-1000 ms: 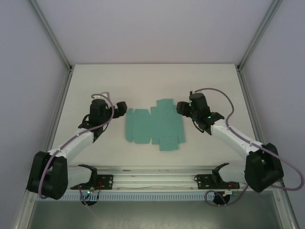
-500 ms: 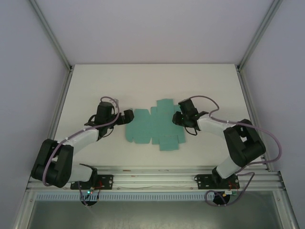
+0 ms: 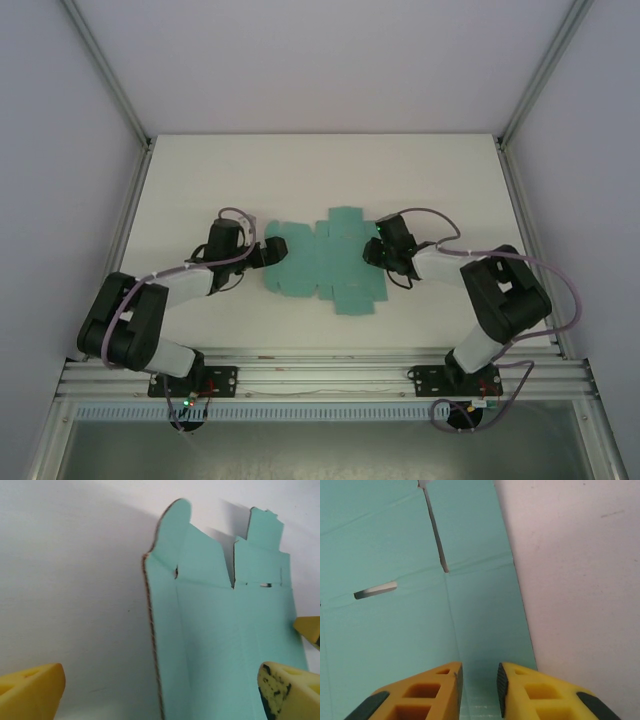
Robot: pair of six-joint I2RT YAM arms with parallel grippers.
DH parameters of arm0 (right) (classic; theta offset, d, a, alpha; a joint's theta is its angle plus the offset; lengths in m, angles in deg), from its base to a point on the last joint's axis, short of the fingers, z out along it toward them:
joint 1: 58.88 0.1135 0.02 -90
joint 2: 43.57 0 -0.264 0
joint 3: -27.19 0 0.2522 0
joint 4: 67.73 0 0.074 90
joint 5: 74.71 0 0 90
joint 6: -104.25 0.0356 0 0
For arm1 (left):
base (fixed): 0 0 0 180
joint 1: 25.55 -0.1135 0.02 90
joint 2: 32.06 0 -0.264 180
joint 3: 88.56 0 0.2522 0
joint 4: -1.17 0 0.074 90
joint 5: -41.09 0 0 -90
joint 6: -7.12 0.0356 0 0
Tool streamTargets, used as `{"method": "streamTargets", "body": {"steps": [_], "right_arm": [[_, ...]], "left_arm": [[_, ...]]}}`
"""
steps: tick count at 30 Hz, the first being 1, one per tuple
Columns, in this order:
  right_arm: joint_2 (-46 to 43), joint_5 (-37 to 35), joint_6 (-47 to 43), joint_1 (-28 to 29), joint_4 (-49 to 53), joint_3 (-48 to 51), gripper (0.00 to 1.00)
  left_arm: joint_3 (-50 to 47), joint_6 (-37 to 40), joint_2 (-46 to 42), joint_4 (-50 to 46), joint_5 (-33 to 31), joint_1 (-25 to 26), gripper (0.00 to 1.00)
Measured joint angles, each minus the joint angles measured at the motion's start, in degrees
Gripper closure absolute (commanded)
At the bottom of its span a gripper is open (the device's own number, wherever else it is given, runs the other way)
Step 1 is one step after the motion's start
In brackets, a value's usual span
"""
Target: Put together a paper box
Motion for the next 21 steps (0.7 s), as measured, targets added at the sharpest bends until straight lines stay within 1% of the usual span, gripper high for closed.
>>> {"method": "streamTargets", "body": {"steps": [3, 6, 9, 12, 15, 16, 18, 19, 21], "right_arm": [[0.55, 0.09, 0.35, -0.11, -1.75, 0.15, 0.73], [0.63, 0.2, 0.63, -0.22, -3.37, 0.83, 0.73], [0.63, 0.2, 1.03, -0.26, -4.7, 1.38, 0.73], [0.63, 0.42, 1.31, -0.48, -5.62, 1.79, 0.73], [0.63, 0.63, 1.49, -0.85, -6.62, 2.25, 0.73], [0.63, 0.66, 1.51, -1.01, -6.91, 2.38, 0.73], [0.61, 0.87, 1.68, -1.36, -7.58, 2.71, 0.72], [0.55, 1.07, 1.68, -1.55, -7.87, 2.8, 0.71], [0.39, 1.75, 1.73, -2.05, -8.28, 3.02, 0.69]], "left_arm": [[0.0, -2.08, 2.21, 4.2, 3.21, 0.0, 0.16], [-0.37, -4.42, 4.57, 9.16, 5.95, 0.0, 0.3], [-1.25, -6.69, 6.56, 13.62, 7.69, 0.0, 0.43], [-2.08, -8.59, 7.85, 17.03, 8.9, 0.0, 0.58], [-2.29, -9.7, 7.96, 18.75, 9.14, -0.07, 0.65], [-2.29, -9.99, 7.93, 19.26, 9.16, -0.07, 0.7], [-2.32, -10.36, 7.58, 19.56, 9.14, -0.07, 0.84], [-2.32, -10.36, 7.3, 19.63, 9.14, -0.07, 0.9], [-2.34, -10.97, 6.43, 19.8, 9.11, -0.07, 0.95]]}}
